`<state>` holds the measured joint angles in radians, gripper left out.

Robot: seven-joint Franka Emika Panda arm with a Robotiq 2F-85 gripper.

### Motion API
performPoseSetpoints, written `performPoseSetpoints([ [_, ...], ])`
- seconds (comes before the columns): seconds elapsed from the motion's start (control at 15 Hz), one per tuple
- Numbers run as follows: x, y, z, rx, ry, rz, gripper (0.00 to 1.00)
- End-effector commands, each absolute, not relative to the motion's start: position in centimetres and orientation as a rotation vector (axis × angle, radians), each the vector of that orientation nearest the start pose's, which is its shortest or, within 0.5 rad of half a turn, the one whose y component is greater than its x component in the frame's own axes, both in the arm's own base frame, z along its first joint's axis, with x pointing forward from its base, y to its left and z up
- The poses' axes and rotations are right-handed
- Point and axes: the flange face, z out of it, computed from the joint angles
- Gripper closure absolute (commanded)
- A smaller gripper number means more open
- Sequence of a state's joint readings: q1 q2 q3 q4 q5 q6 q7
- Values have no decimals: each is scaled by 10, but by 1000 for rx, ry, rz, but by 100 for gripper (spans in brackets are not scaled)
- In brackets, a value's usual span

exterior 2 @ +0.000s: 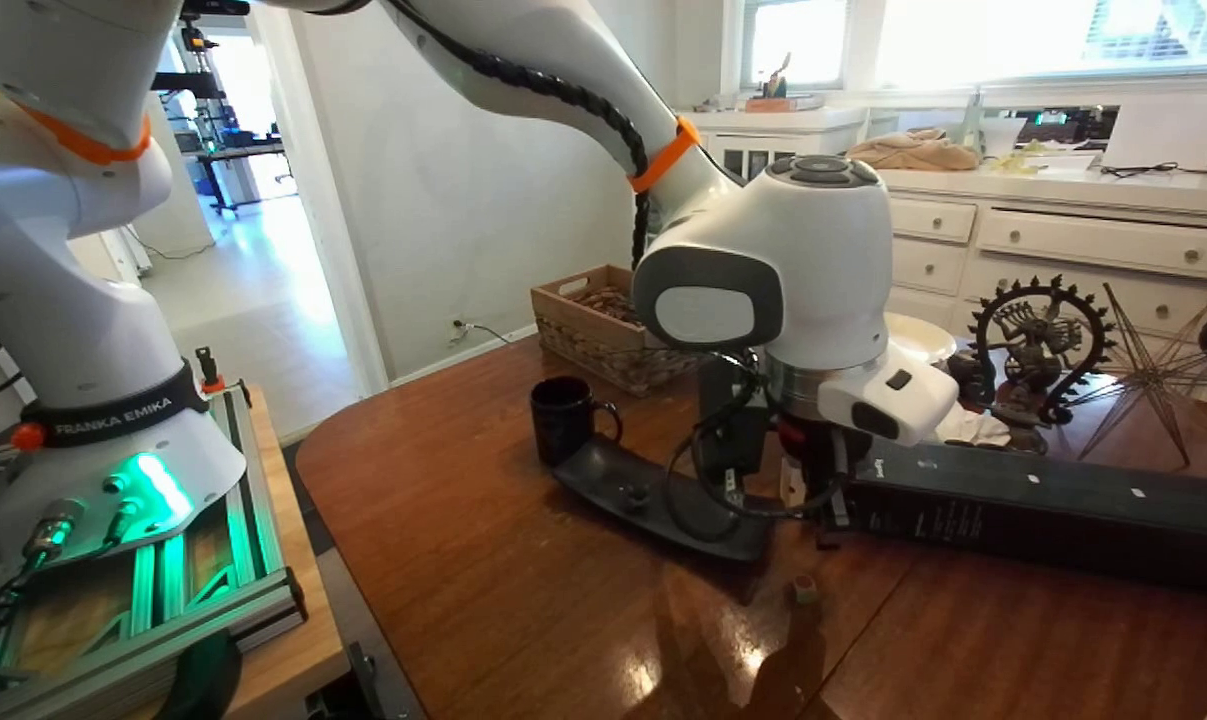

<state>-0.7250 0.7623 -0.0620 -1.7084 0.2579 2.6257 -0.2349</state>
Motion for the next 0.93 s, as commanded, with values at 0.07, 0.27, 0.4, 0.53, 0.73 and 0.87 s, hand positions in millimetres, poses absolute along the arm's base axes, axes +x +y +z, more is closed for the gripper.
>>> performPoseSetpoints([
  [0.07, 482, -483, 157, -2911, 1192, -179, 94],
  [0.27, 480, -483, 156, -2906, 1229, -119, 94],
  [0.4, 478, -483, 156, -2905, 1255, -94, 94],
  [0.53, 477, -486, 157, -2903, 1278, -83, 94],
  [0.73, 475, -489, 159, -2903, 1295, -81, 94],
  [0.87, 472, -491, 158, -2898, 1305, -71, 94],
])
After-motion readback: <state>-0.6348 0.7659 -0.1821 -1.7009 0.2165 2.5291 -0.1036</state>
